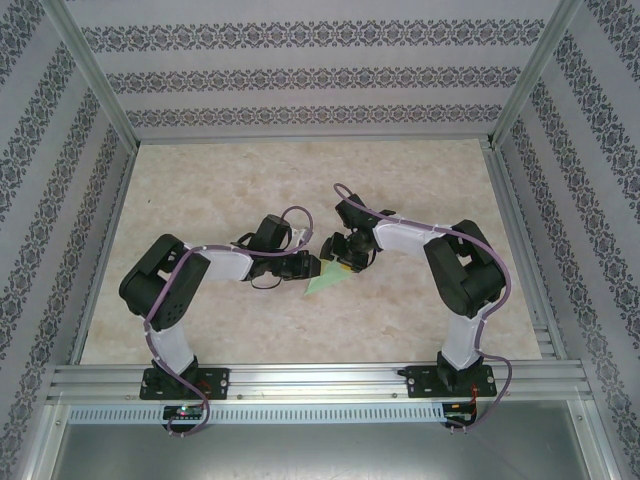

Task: Fold a paper plane with a square sheet of paper (pick it up from the middle)
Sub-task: Fourth fold the wing at the center of the table.

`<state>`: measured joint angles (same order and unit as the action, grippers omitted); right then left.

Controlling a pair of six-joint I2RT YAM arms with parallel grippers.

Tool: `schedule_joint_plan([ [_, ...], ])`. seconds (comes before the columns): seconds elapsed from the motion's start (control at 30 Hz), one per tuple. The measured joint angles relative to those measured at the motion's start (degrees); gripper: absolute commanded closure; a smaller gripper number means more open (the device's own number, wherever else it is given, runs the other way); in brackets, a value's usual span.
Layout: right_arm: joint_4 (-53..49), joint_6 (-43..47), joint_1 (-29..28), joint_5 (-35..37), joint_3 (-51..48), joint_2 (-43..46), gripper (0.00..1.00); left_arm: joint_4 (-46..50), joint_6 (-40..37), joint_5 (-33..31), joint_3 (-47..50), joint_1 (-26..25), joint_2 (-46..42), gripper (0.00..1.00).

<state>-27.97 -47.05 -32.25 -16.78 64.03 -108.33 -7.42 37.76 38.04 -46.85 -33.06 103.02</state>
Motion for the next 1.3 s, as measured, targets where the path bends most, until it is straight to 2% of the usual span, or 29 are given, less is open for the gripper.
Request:
schedule_joint_plan([
  [0.9, -0.39, 0.04, 0.00, 0.24, 0.17, -0.20, 0.45, 4.66, -1.49, -2.14, -2.69, 0.00, 2.80, 0.83],
  [1.3, -3.54, 0.07, 0.00, 0.24, 2.64, -1.90, 0.47, 6.01, -1.75, -2.78, -3.26, -0.02, 3.02, 0.85],
])
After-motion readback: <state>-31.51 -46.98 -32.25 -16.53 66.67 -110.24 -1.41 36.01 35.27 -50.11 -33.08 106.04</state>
